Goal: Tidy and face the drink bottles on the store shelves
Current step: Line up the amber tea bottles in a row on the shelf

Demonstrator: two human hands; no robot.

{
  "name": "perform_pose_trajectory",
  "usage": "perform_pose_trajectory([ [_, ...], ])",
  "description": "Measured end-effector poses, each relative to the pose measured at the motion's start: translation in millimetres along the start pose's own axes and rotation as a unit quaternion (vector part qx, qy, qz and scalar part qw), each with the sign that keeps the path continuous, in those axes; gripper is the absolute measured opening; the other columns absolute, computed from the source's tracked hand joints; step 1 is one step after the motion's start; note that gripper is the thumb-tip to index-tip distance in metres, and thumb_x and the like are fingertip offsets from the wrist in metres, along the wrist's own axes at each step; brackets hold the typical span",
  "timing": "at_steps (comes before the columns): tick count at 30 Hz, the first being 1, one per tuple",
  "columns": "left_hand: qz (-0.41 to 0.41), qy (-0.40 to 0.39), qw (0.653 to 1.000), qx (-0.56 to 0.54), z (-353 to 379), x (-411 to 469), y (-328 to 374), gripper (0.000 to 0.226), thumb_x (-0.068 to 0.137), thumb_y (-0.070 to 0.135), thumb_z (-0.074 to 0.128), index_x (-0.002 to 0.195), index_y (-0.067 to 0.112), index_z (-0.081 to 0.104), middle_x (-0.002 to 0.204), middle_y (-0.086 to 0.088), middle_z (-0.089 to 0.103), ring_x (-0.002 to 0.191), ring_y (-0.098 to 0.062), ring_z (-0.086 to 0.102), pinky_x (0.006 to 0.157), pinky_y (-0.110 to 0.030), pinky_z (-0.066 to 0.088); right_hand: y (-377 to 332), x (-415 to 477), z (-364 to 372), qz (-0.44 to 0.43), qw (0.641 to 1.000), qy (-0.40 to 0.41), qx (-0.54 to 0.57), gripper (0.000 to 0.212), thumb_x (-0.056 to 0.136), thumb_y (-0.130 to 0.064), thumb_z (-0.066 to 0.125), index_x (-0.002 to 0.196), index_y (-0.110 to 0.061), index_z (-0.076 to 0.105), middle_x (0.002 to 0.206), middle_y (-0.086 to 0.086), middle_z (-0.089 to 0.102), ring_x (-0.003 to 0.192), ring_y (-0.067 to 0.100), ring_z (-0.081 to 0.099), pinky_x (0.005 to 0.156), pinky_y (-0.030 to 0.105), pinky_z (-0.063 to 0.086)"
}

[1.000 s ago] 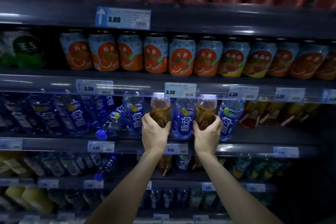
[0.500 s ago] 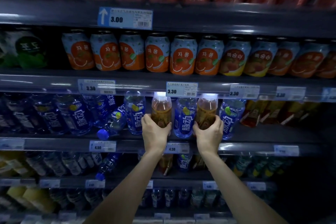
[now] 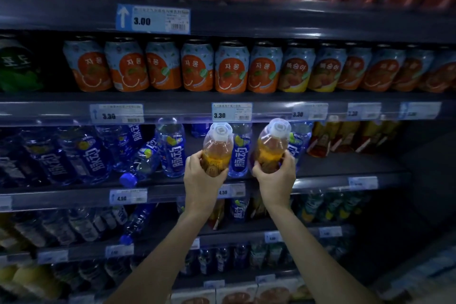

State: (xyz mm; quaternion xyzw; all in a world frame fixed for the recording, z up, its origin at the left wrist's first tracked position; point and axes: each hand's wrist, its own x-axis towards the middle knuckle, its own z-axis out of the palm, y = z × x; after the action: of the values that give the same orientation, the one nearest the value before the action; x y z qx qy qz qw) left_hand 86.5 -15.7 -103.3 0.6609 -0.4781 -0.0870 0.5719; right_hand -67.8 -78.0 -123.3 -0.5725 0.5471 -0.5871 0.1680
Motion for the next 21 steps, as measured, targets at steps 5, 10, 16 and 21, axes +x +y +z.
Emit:
perform_pose_trajectory([
  [5, 0.025, -0.041, 0.999, -0.011, -3, -20, 3, 0.061, 0.065, 0.023, 0.087, 0.114, 0.012, 0.053, 0.106, 0.000, 0.052, 0.096, -0.013, 0.053, 0.080, -0.024, 0.047, 1, -24, -23, -0.007, 1.000, -0.014, -0.025, 0.069, 0.072, -0.032, 0.079, 0.129, -0.017, 0.045, 0.113, -0.015, 0.040, 0.102, -0.004, 0.042, 0.082, 0.003, 0.033],
  [10, 0.048, -0.073, 0.996, -0.026, 10, -36, 19, 0.061, 0.064, 0.025, 0.087, 0.114, 0.014, 0.054, 0.104, 0.005, 0.053, 0.092, -0.004, 0.050, 0.073, -0.008, 0.036, 4, -26, -57, -0.008, 0.999, 0.014, -0.040, 0.063, 0.070, -0.035, 0.077, 0.124, -0.024, 0.046, 0.111, -0.015, 0.042, 0.101, 0.003, 0.049, 0.084, 0.020, 0.043],
  [16, 0.046, -0.088, 0.994, -0.047, 51, -58, 46, 0.064, 0.065, 0.027, 0.087, 0.117, 0.016, 0.052, 0.104, 0.008, 0.050, 0.093, -0.003, 0.048, 0.075, -0.009, 0.038, 27, -2, -109, 0.004, 0.998, 0.045, -0.053, 0.061, 0.068, -0.040, 0.076, 0.120, -0.030, 0.045, 0.110, -0.009, 0.047, 0.095, -0.004, 0.046, 0.081, 0.013, 0.040],
  [21, 0.044, -0.093, 0.993, -0.063, 108, -76, 78, 0.062, 0.065, 0.026, 0.087, 0.114, 0.018, 0.051, 0.105, 0.004, 0.054, 0.095, -0.007, 0.051, 0.077, -0.014, 0.041, 62, 34, -156, -0.004, 0.997, 0.055, -0.061, 0.063, 0.068, -0.037, 0.077, 0.122, -0.026, 0.047, 0.111, -0.009, 0.045, 0.101, 0.004, 0.050, 0.084, 0.018, 0.042],
])
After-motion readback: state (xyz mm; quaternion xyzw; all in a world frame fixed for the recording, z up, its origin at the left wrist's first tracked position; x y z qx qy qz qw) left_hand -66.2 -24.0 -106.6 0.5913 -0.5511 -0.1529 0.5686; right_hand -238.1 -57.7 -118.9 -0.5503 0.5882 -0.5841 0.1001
